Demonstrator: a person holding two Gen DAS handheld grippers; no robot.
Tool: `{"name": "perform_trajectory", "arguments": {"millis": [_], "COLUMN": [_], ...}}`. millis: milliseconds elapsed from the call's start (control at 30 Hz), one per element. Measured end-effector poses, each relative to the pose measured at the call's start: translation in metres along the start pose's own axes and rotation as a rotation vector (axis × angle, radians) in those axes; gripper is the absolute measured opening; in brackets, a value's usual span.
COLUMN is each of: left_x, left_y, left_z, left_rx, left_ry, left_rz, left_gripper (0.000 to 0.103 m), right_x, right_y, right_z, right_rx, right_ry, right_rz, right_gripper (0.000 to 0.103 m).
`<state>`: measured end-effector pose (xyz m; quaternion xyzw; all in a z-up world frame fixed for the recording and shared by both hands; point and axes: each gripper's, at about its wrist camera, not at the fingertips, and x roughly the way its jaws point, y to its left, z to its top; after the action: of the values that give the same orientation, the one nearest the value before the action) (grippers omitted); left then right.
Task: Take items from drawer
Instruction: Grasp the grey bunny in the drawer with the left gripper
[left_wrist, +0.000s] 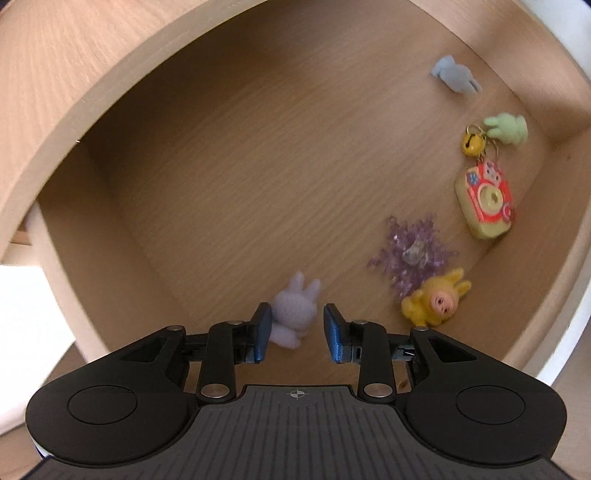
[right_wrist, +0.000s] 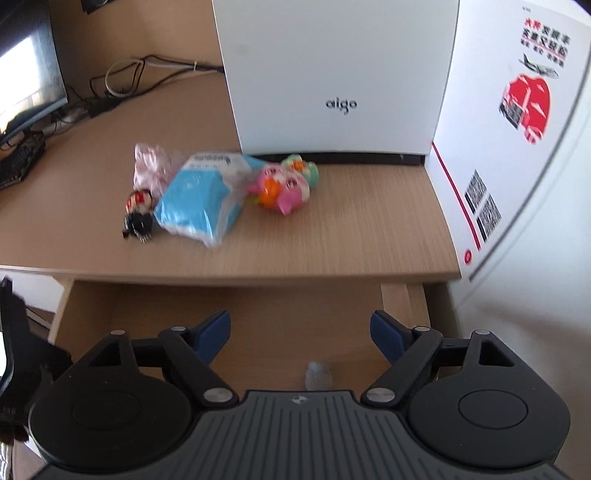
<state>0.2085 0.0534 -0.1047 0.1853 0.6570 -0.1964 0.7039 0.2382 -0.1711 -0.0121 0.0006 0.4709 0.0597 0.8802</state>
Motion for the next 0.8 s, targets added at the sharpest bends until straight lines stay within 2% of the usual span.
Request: {"name": "perform_trajectory", "arguments": {"millis": [67, 200, 300, 400, 567, 700, 800], "left_x": [0.002, 0.003, 0.002, 0.000, -0.019, -0.048, -0.065], "left_y": [0.001, 0.000, 0.001, 0.006, 0.021, 0.027, 0.026], "left_z": [0.000, -0.002, -0.006, -0.011, -0.029, -0.032, -0.041], "left_rx": [-0.004, -0.007, -0.054, -0.122, -0.250, -0.345, -0.419], "left_ry": [-0.009, -0.029, -0.036, -0.060, -0.169, -0.273, -0.341], "left_rz": [-0.015, -0.054, -0.043, -0.049, -0.141, -0.170, -0.215], "left_gripper": [0.031, 0.031, 0.031, 0.031, 0.030, 0.030, 0.030], "right_x": [0.003, 0.004, 0.004, 0.004, 0.003, 0.013, 0.029], "right_y": [-0.003, -0.010, -0.013, -0.015, -0.028, -0.035, -0.033], "right_z": [-0.002, -0.006, -0.006, -0.005, 0.003, 0.000, -0.008], "right_rx": [0.001, 0.005, 0.009, -0.002, 0.053, 0.108, 0.118], "right_ry": [0.016, 0.030, 0.028, 0.020, 0.018, 0.072, 0.148], "right_rz": [-0.014, -0.032, -0.040, -0.065, -0.067, -0.041, -0.015], "right_gripper": [0.090, 0.091, 0.098, 0.098, 0.100, 0.100, 0.100]}}
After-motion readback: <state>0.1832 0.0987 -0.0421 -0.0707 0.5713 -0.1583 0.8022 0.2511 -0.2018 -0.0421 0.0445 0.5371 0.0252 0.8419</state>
